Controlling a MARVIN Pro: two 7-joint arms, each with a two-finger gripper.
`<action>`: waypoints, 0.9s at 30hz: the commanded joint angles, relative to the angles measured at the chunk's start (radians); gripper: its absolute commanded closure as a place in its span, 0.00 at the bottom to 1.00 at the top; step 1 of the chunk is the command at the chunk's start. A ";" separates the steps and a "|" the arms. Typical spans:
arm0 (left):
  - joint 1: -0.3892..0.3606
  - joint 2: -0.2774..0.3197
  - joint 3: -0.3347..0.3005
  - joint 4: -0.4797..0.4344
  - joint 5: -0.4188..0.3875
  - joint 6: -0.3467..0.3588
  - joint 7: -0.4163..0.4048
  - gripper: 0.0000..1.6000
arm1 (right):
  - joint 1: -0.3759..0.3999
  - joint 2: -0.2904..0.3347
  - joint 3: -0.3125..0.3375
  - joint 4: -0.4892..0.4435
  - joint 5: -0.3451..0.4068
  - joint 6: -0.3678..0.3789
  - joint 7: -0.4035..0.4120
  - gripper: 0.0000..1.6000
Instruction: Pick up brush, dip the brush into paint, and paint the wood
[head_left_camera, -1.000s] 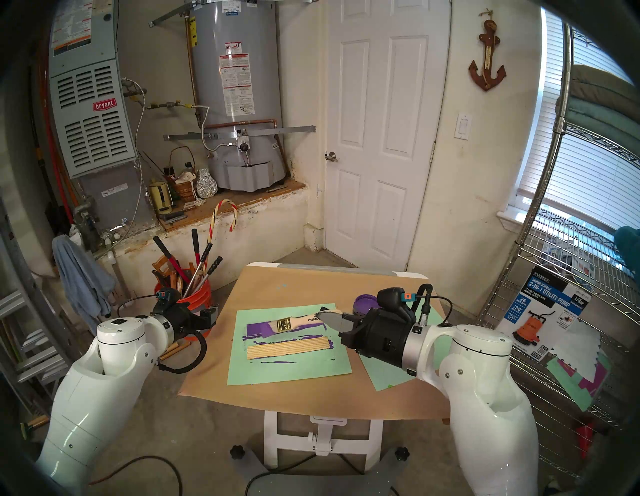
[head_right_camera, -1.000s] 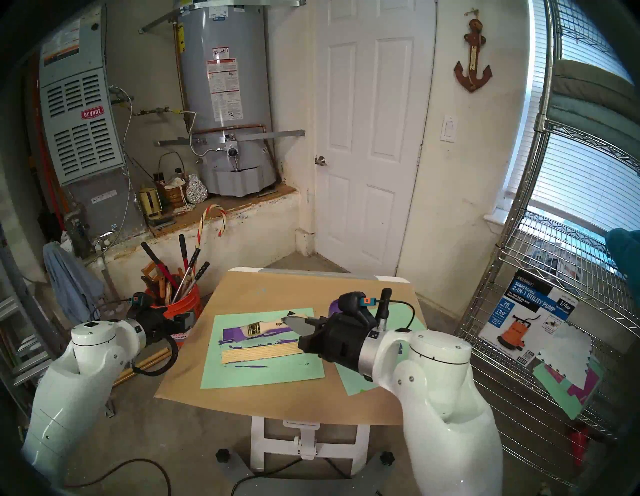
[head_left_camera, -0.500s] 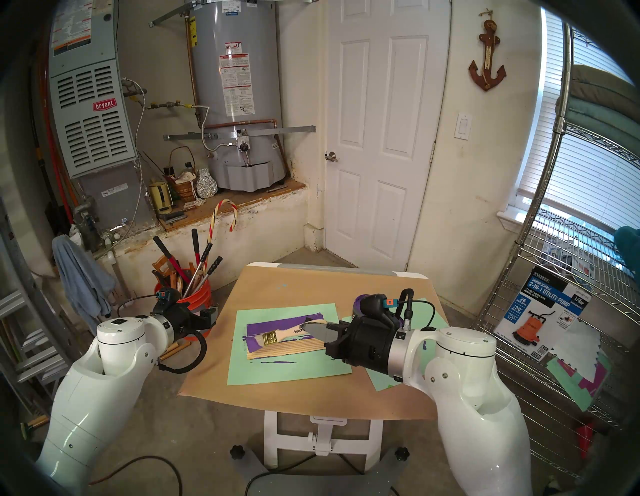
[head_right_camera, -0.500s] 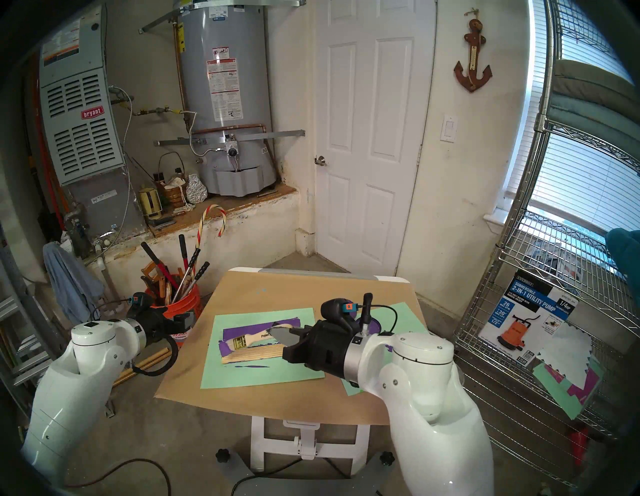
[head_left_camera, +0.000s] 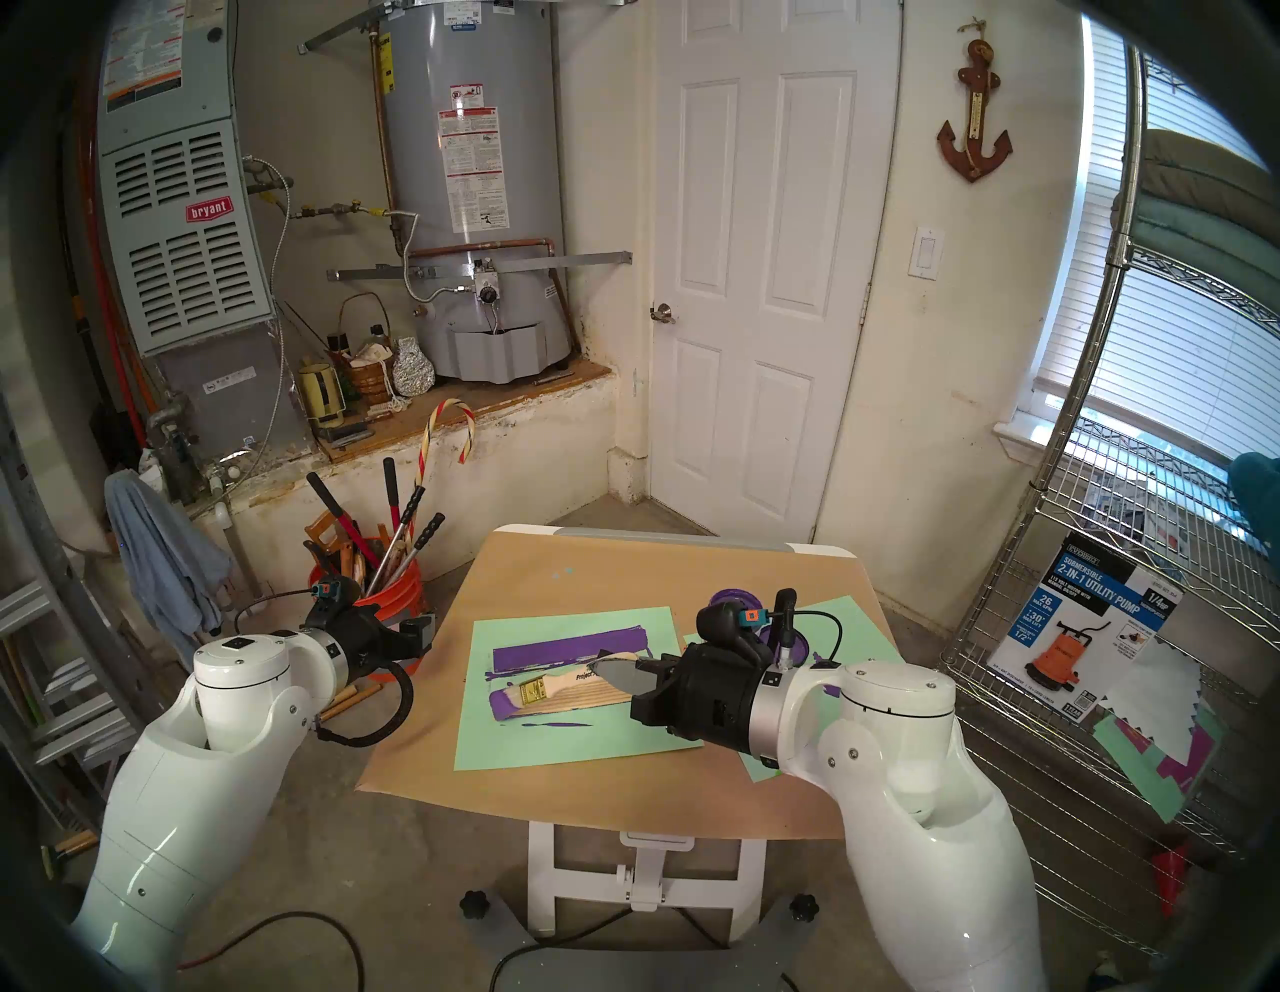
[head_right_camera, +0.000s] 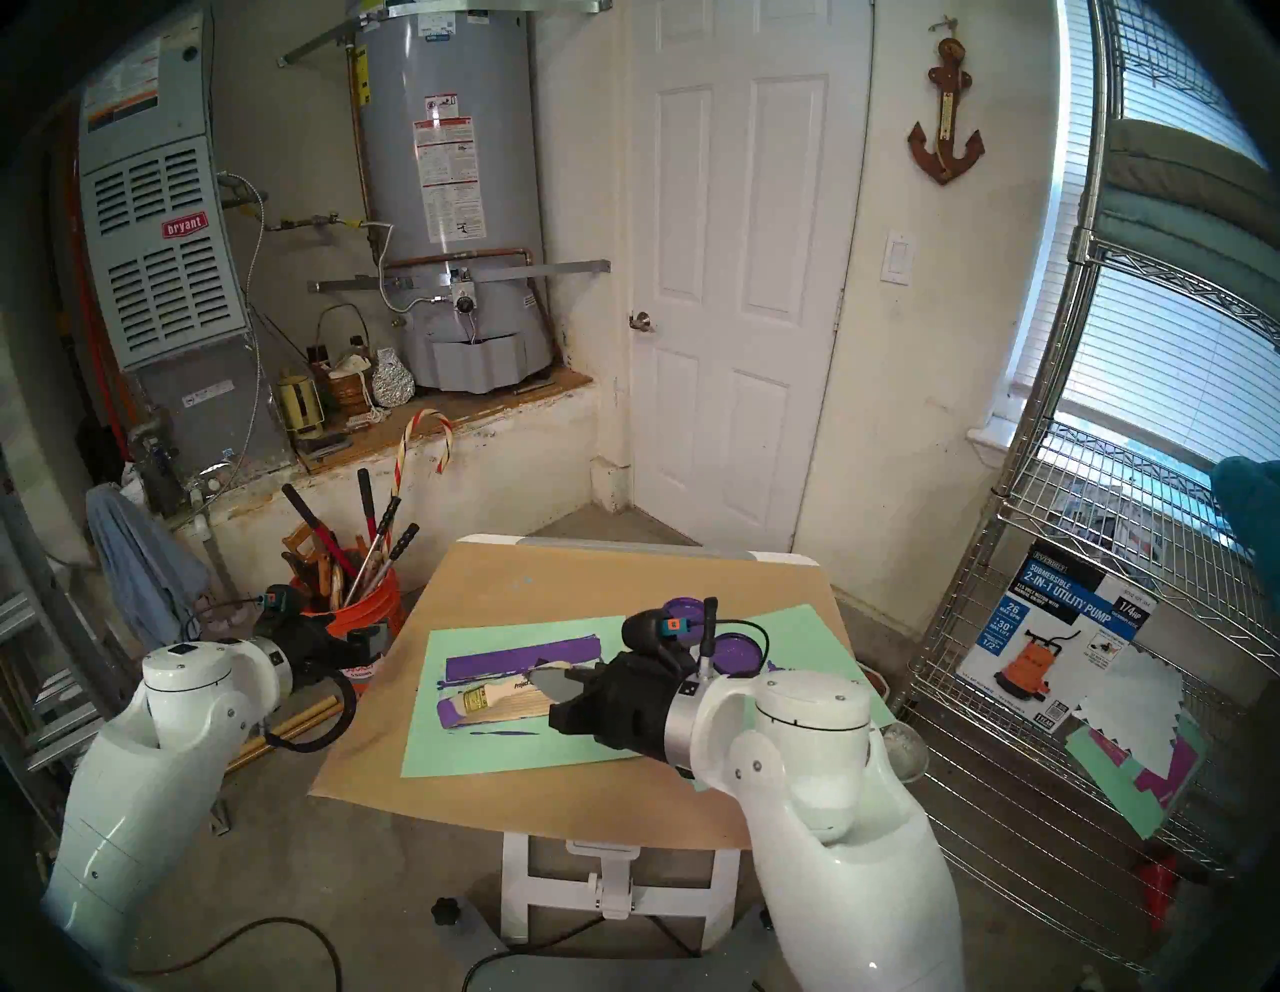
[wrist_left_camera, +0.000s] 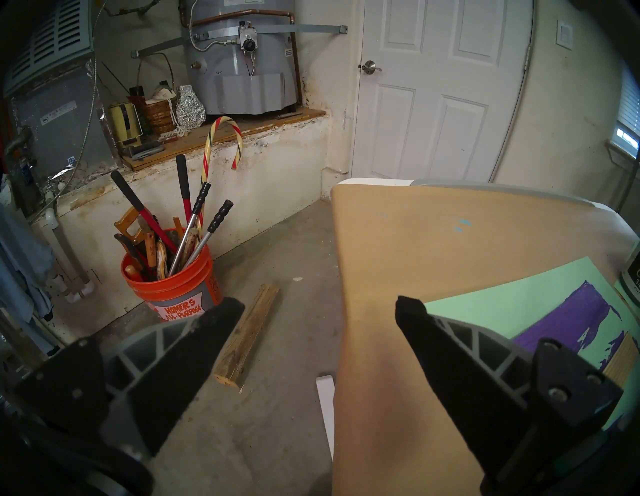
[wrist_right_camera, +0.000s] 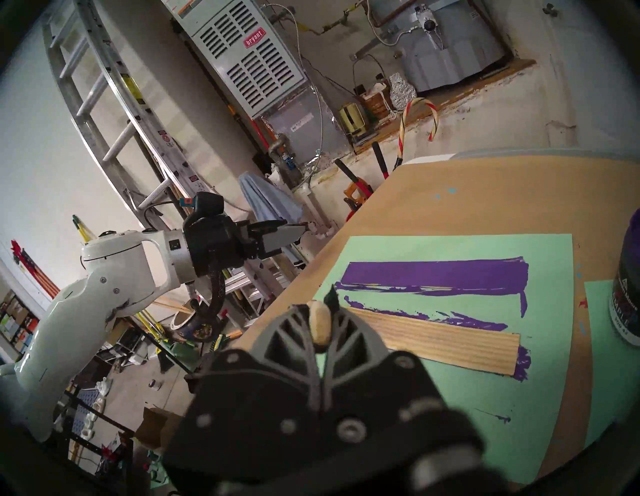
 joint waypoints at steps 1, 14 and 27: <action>-0.004 0.001 -0.009 -0.015 -0.002 -0.002 0.001 0.00 | 0.015 -0.032 -0.012 -0.006 0.006 -0.014 -0.005 1.00; -0.004 0.001 -0.009 -0.015 -0.002 -0.002 0.001 0.00 | 0.039 -0.047 -0.019 0.025 0.005 -0.001 -0.033 1.00; -0.004 0.001 -0.009 -0.015 -0.002 -0.002 0.001 0.00 | 0.047 -0.059 -0.019 0.043 0.013 0.017 -0.060 1.00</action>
